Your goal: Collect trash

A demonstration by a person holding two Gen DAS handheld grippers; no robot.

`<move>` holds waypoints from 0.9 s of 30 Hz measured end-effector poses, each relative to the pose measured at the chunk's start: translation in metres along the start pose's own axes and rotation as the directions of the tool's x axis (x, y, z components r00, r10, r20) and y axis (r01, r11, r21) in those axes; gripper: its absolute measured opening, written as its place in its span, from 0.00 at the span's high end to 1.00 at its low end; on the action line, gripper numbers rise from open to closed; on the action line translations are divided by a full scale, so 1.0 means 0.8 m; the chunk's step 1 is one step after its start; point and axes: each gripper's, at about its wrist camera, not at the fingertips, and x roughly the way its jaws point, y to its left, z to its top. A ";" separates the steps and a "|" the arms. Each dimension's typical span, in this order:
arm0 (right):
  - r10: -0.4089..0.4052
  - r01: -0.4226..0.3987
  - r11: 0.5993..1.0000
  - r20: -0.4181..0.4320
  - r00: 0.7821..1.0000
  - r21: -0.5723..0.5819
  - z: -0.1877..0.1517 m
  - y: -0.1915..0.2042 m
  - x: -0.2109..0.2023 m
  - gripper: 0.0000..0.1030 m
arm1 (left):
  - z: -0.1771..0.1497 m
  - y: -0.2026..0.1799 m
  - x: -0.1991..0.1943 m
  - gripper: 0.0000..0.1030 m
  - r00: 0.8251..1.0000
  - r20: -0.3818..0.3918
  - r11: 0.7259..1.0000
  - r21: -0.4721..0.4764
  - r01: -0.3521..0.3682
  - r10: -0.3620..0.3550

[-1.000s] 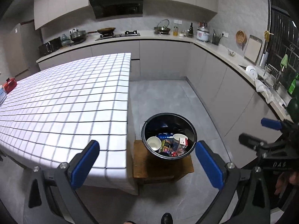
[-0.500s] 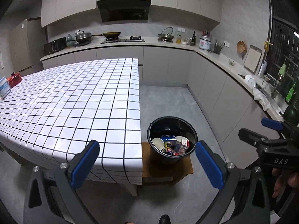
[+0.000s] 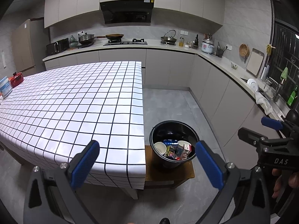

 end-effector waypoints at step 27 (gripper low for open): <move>0.029 -0.029 0.999 0.006 1.000 -0.027 0.011 0.015 0.011 0.00 | 0.007 0.012 0.002 0.00 1.000 0.002 1.000 -0.006 -0.015 0.015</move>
